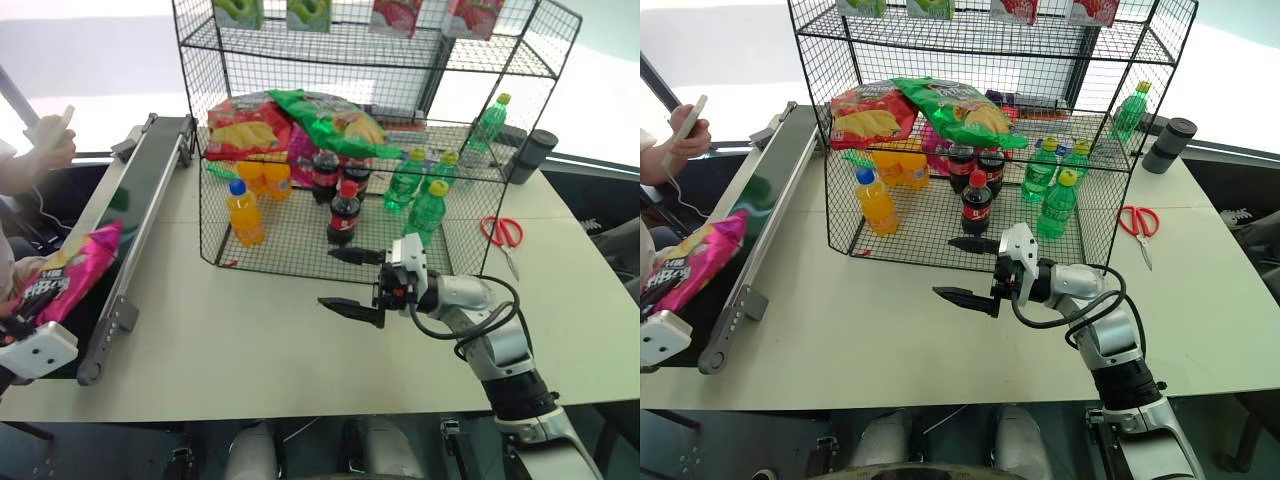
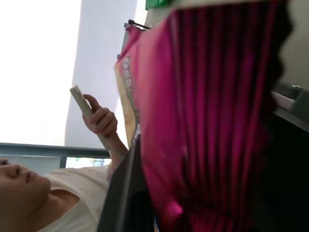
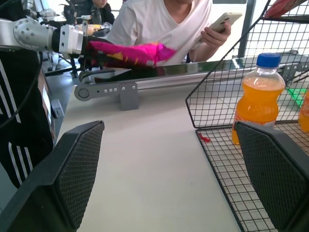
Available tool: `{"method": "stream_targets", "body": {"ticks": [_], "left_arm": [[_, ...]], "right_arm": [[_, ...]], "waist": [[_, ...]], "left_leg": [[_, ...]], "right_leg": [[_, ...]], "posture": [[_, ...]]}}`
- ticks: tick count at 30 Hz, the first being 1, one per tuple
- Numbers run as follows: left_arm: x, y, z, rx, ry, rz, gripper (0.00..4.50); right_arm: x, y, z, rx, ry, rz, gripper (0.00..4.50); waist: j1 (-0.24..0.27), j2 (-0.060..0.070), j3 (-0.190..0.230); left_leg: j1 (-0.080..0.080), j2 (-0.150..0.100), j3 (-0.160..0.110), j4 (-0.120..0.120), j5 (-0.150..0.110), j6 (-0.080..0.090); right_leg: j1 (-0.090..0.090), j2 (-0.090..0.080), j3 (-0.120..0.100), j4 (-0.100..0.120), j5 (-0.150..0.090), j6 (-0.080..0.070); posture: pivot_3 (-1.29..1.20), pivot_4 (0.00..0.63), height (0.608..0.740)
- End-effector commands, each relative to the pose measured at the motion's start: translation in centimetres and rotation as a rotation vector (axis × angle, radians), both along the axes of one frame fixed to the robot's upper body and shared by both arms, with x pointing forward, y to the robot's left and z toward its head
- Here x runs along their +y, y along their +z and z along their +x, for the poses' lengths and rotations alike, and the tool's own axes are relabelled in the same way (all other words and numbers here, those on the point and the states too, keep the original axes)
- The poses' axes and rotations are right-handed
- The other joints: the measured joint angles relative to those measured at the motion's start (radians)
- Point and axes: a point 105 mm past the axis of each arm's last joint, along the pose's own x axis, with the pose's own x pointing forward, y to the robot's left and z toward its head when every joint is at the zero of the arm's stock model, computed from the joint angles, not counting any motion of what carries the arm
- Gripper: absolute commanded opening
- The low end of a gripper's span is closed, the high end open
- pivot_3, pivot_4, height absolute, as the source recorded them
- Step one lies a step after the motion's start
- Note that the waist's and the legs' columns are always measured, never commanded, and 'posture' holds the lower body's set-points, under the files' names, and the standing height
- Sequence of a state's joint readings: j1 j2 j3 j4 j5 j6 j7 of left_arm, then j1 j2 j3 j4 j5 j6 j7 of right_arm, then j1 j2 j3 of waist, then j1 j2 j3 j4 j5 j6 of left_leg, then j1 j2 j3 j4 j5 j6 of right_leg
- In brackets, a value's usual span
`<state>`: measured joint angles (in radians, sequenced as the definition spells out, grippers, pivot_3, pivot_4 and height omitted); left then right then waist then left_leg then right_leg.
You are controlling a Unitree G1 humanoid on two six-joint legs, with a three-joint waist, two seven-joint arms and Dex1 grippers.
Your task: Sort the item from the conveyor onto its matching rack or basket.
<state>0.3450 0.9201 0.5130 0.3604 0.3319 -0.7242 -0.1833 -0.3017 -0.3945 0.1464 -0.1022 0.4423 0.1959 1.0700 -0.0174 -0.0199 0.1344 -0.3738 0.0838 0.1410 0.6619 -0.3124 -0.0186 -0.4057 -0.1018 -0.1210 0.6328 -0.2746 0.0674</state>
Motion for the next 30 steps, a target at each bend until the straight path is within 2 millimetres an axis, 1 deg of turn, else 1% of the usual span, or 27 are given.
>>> {"method": "stream_targets", "body": {"ticks": [1, 5, 7, 9, 11, 12, 13, 15, 17, 18, 19, 21, 22, 23, 25, 27, 29, 30], "left_arm": [[-0.3, 0.9, 0.5, -0.026, -0.018, -0.011, 0.05], [-0.6, 2.1, 1.2, -0.068, -0.028, -0.061, 0.05], [-1.3, 3.6, 1.7, -0.116, -0.054, -0.118, 0.05], [-2.4, 5.4, 2.3, -0.175, -0.098, -0.287, 0.05], [-3.8, 6.9, 2.7, -0.177, -0.186, -0.478, 0.05], [-4.5, 7.4, 2.8, -0.153, -0.235, -0.564, 0.05], [-5.2, 8.4, 2.7, -0.14, -0.294, -0.639, 0.05], [-5.9, 10.1, 2.4, -0.108, -0.376, -0.773, 0.05], [-6.7, 11.6, 1.7, -0.035, -0.479, -0.897, 0.05], [-6.9, 11.9, 1.4, 0.03, -0.498, -0.991, 0.05], [-7.3, 12.1, 0.9, 0.094, -0.535, -1.031, 0.05], [-7.3, 12.2, 0.3, 0.184, -0.551, -1.182, 0.05], [-7.4, 12.2, 0.0, 0.214, -0.562, -1.213, 0.05], [-7.5, 12.1, -0.3, 0.272, -0.573, -1.292, 0.05], [-8.1, 11.7, -0.6, 0.352, -0.597, -1.368, 0.05], [-9.1, 11.1, -0.8, 0.418, -0.635, -1.442, 0.05], [-10.6, 9.5, -1.3, 0.552, -0.673, -1.523, 0.05], [-11.8, 8.9, -1.4, 0.61, -0.712, -1.568, 0.05]], "right_arm": [[0.0, 1.3, -0.3, -0.068, -0.006, 0.016, 4.5], [-0.1, 1.4, -0.1, -0.07, -0.018, 0.016, 4.5], [-0.2, 1.4, 0.0, -0.071, -0.026, 0.017, 4.5], [-0.5, 1.5, 0.2, -0.067, -0.037, 0.02, 4.5], [-0.8, 1.5, 0.4, -0.068, -0.044, 0.011, 4.5], [-0.9, 1.5, 0.4, -0.068, -0.045, 0.01, 4.5], [-1.1, 1.5, 0.5, -0.066, -0.046, 0.009, 4.5], [-1.5, 1.6, 0.6, -0.063, -0.051, 0.005, 4.5], [-2.0, 1.5, 0.8, -0.06, -0.062, -0.001, 4.5], [-2.3, 1.6, 0.9, -0.056, -0.067, 0.0, 4.5], [-2.4, 1.6, 0.9, -0.052, -0.07, 0.003, 4.5], [-2.5, 1.8, 0.9, -0.035, -0.07, 0.016, 4.5], [-2.5, 1.8, 0.8, -0.027, -0.069, 0.021, 4.5], [-2.6, 1.8, 0.6, -0.004, -0.063, 0.028, 4.5], [-2.6, 1.8, 0.4, 0.037, -0.059, 0.042, 4.5], [-2.8, 2.0, 0.2, 0.15, -0.052, 0.092, 4.5], [-2.9, 2.5, -0.4, 0.26, -0.023, 0.144, 4.5], [-3.0, 2.5, -1.1, 0.324, 0.017, 0.154, 4.5]], "waist": [[-0.002, 0.0, 0.0], [-0.001, 0.0, 0.0], [0.0, 0.0, 0.0], [0.003, 0.0, 0.0], [0.004, 0.0, 0.0], [0.003, -0.001, 0.0], [0.002, -0.001, 0.0], [-0.001, 0.0, 0.0], [-0.006, -0.001, 0.0], [-0.006, -0.001, 0.0], [-0.006, 0.0, 0.0], [-0.006, 0.001, 0.0], [-0.005, 0.001, 0.001], [-0.004, 0.002, 0.001], [-0.001, 0.002, 0.001], [0.001, 0.002, 0.001], [0.003, 0.002, 0.001], [0.004, 0.002, 0.001]], "left_leg": [[0.0, 0.0, 0.0, 0.0, 0.0, 0.0], [0.0, 0.0, 0.0, 0.0, 0.0, 0.0], [0.0, 0.0, 0.0, 0.0, 0.0, 0.0], [0.0, 0.0, 0.0, 0.0, 0.0, 0.0], [0.0, 0.0, 0.0, 0.0, 0.0, 0.0], [0.0, 0.0, 0.0, 0.001, 0.0, 0.0], [0.0, 0.0, 0.0, 0.001, 0.0, 0.0], [0.0, 0.0, 0.0, 0.001, 0.001, -0.002], [0.0, 0.0, 0.0, 0.001, 0.002, -0.004], [0.0, 0.0, 0.0, 0.001, 0.003, -0.005], [0.0, 0.0, 0.0, 0.001, 0.003, -0.005], [0.0, 0.0, -0.001, 0.001, 0.003, -0.005], [0.001, 0.0, -0.001, 0.001, 0.003, -0.005], [0.001, 0.0, -0.001, 0.001, 0.003, -0.005], [0.0, 0.0, -0.001, 0.001, 0.003, -0.005], [0.0, 0.0, -0.001, 0.001, 0.003, -0.005], [0.0, 0.0, -0.002, 0.001, 0.003, -0.005], [0.0, 0.0, -0.002, 0.001, 0.003, -0.005]], "right_leg": [[0.0, 0.0, 0.0, 0.0, 0.0, 0.0], [0.0, 0.0, 0.0, 0.0, 0.0, 0.0], [0.0, 0.0, 0.0, 0.0, 0.0, 0.0], [0.0, 0.0, 0.0, 0.0, 0.0, 0.0], [0.001, 0.0, 0.0, 0.0, 0.0, 0.0], [0.001, 0.0, 0.0, 0.0, 0.0, 0.0], [0.002, 0.0, 0.0, 0.0, 0.0, 0.0], [0.005, 0.0, 0.0, 0.001, 0.0, 0.0], [0.004, 0.002, 0.0, 0.001, 0.0, 0.0], [0.004, 0.003, 0.001, 0.001, 0.0, 0.0], [0.004, 0.004, 0.001, 0.001, 0.0, 0.0], [0.004, 0.005, 0.001, 0.001, 0.0, 0.0], [0.004, 0.005, 0.001, 0.001, 0.0, 0.0], [0.004, 0.005, 0.001, 0.001, 0.0, 0.0], [0.004, 0.005, 0.001, 0.001, 0.0, 0.0], [0.005, 0.005, 0.001, 0.001, 0.0, 0.0], [0.005, 0.005, 0.001, 0.0, 0.0, 0.0], [0.006, 0.004, 0.001, 0.0, 0.0, 0.0]], "posture": [[0.0, 0.15, 0.726], [0.0, 0.15, 0.726], [0.0, 0.15, 0.726], [0.0, 0.15, 0.726], [0.0, 0.15, 0.726], [0.0, 0.15, 0.726], [0.0, 0.15, 0.726], [0.0, 0.15, 0.726], [0.0, 0.15, 0.726], [0.0, 0.15, 0.726], [0.0, 0.15, 0.726], [0.0, 0.15, 0.726], [0.0, 0.15, 0.726], [0.0, 0.15, 0.726], [0.0, 0.15, 0.726], [0.0, 0.15, 0.726], [0.0, 0.15, 0.726], [0.0, 0.15, 0.726]]}}
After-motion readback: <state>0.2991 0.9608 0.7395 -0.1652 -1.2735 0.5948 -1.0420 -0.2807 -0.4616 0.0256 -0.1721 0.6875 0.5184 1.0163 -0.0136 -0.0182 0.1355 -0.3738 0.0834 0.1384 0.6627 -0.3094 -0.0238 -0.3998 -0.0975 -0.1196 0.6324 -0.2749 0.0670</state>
